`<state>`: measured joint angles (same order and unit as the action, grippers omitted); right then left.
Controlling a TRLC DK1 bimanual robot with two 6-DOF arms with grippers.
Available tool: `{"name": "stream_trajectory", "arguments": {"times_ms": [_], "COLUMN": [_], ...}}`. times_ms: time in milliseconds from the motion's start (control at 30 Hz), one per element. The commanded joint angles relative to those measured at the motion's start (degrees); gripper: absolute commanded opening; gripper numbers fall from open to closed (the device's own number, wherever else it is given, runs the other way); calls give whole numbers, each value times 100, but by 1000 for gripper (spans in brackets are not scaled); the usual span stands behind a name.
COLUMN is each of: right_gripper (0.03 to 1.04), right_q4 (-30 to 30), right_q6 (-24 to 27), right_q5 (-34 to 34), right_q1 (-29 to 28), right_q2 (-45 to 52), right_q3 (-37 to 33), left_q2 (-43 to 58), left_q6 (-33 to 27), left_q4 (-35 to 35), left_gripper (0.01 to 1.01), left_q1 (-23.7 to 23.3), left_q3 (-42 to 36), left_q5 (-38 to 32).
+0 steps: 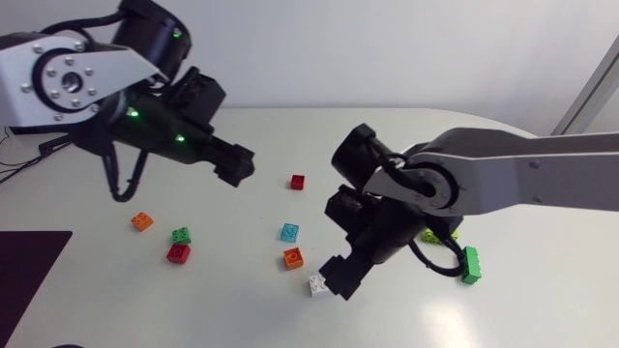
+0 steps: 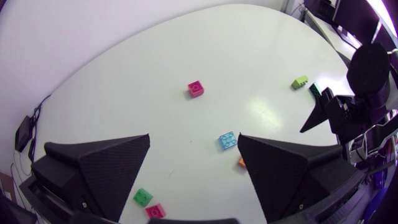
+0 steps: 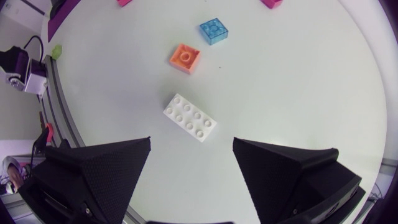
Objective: Sort duplo bricks by size, large to the right and small to the left
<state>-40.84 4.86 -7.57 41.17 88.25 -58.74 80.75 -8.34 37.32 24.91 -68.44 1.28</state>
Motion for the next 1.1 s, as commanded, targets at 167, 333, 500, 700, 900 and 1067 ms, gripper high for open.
{"name": "stream_trajectory", "arguments": {"times_ms": [167, 333, 500, 700, 900, 1067], "right_gripper": [952, 952, 952, 951, 872, 839], "right_q4": [-293, -284, -91, 164, 243, 480], "right_q6": [1043, 1535, 1913, 2309, 2396, 2396], "right_q5": [1, 204, 599, 757, 749, 678], "right_q1": [278, 304, 339, 366, 374, 392], "right_q2": [615, 1054, 1511, 1661, 1757, 1766], "right_q3": [-138, -340, -603, -639, -480, -155], "left_q2": [-543, -683, -806, -868, -886, -973], "left_q6": [-107, -203, -309, -370, -344, -300], "left_q4": [47, 30, 30, 30, 21, -32], "left_gripper": [989, 989, 989, 989, 989, 989], "left_q1": [-768, -979, -1199, -1348, -1348, -1348], "left_q3": [833, 956, 1044, 1070, 1114, 1255], "left_q5": [241, 303, 479, 610, 690, 698]}}
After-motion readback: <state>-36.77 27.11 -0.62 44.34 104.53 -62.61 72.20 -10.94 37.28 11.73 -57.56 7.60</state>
